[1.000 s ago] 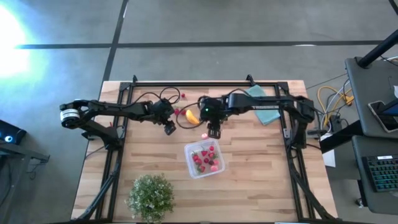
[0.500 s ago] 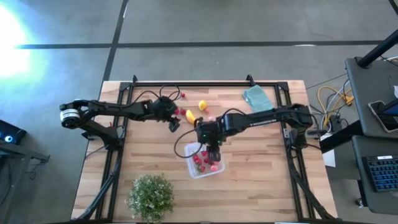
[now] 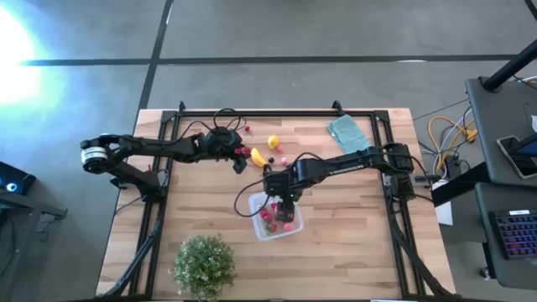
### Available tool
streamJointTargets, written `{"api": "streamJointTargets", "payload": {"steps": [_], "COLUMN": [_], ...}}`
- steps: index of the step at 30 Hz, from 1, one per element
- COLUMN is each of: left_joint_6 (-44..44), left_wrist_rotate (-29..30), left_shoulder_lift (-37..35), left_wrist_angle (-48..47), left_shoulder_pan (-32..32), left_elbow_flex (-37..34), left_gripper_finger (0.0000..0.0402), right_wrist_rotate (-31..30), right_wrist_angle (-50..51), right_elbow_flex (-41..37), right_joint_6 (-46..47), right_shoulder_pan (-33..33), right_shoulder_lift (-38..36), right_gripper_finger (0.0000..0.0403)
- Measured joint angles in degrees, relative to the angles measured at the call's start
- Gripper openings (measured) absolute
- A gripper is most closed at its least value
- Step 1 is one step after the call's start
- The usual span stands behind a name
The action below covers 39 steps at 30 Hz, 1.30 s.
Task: Pick and placing Produce into tupperware
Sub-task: Put the peach into the transparent bin
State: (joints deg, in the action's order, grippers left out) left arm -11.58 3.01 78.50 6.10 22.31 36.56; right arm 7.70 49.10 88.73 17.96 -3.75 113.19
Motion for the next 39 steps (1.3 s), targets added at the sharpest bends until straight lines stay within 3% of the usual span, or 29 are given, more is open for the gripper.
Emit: {"api": "streamJointTargets", "payload": {"steps": [7, 12, 15, 21, 28, 36, 39], "left_joint_6": [0.0, 0.0, 0.0, 0.0, -0.09, -0.15, -0.11], "left_wrist_rotate": [0.0, 0.0, 0.0, 0.0, -0.71, -13.51, -15.24], "left_shoulder_lift": [0.0, 0.0, 0.0, 0.0, -0.01, -1.63, -2.37], "left_wrist_angle": [-0.03, -0.04, -0.03, -0.04, 2.06, 3.43, 3.73], "left_shoulder_pan": [0.02, 0.02, 0.02, 0.02, -0.15, -0.3, -0.31], "left_elbow_flex": [0.04, -0.05, -0.05, -0.07, -0.08, 0.08, 0.08], "left_gripper_finger": [0.0224, 0.0224, 0.0224, 0.0224, 0.0224, 0.0224, 0.0224], "right_wrist_rotate": [-6.79, -4.24, -3.08, -3.9, -10.33, -10.8, -9.78], "right_wrist_angle": [0.07, 0.64, 0.53, 0.06, -0.24, -0.27, -0.32], "right_elbow_flex": [0.02, 0.04, 0.02, 0.02, 0.02, -0.52, -1.89], "right_joint_6": [4.56, 17.24, 18.27, 4.61, -9.34, -21.03, -25.97], "right_shoulder_pan": [2.01, 7.66, 11.18, 13.68, 13.67, 14.93, 15.69], "right_shoulder_lift": [-4.14, -4.9, -4.51, -4.6, -4.43, -4.4, -4.39], "right_gripper_finger": [0.0226, 0.0225, 0.0224, 0.0224, 0.0224, 0.0224, 0.0224]}}
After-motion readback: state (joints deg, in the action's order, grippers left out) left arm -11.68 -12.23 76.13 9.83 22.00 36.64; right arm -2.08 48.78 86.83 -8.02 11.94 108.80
